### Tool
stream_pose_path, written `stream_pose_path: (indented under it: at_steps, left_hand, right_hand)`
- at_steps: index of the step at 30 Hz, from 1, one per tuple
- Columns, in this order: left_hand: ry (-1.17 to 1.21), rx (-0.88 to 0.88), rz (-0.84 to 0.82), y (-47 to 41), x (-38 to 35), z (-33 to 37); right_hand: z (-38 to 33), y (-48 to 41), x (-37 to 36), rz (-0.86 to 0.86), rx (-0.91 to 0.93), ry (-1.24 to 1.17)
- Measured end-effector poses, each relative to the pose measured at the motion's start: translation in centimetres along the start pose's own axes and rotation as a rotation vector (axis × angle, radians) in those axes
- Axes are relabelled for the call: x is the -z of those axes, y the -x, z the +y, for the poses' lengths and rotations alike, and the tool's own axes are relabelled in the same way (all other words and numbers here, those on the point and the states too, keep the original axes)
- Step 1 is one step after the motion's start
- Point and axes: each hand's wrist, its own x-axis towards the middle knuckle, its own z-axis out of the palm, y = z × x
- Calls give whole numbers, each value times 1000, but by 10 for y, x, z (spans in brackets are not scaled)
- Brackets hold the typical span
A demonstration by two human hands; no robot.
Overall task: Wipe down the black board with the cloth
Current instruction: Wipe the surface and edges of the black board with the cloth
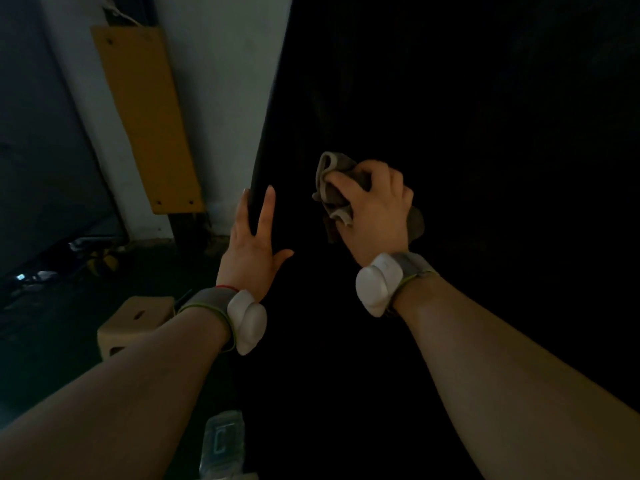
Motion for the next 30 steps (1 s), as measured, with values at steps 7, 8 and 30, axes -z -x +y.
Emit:
stream_pose_path:
  at_steps: [7,8,30]
  left_hand:
    - [-13,-7,6,2,0,1]
    - [-16,-8,9,3,0,2]
    - [-4,15,-176,39,-7,-24]
  right_hand:
    - [1,9,-9,5,46,21]
    - [1,13,-11,-7,57,23]
    - [10,74,-26,-159,86,-40]
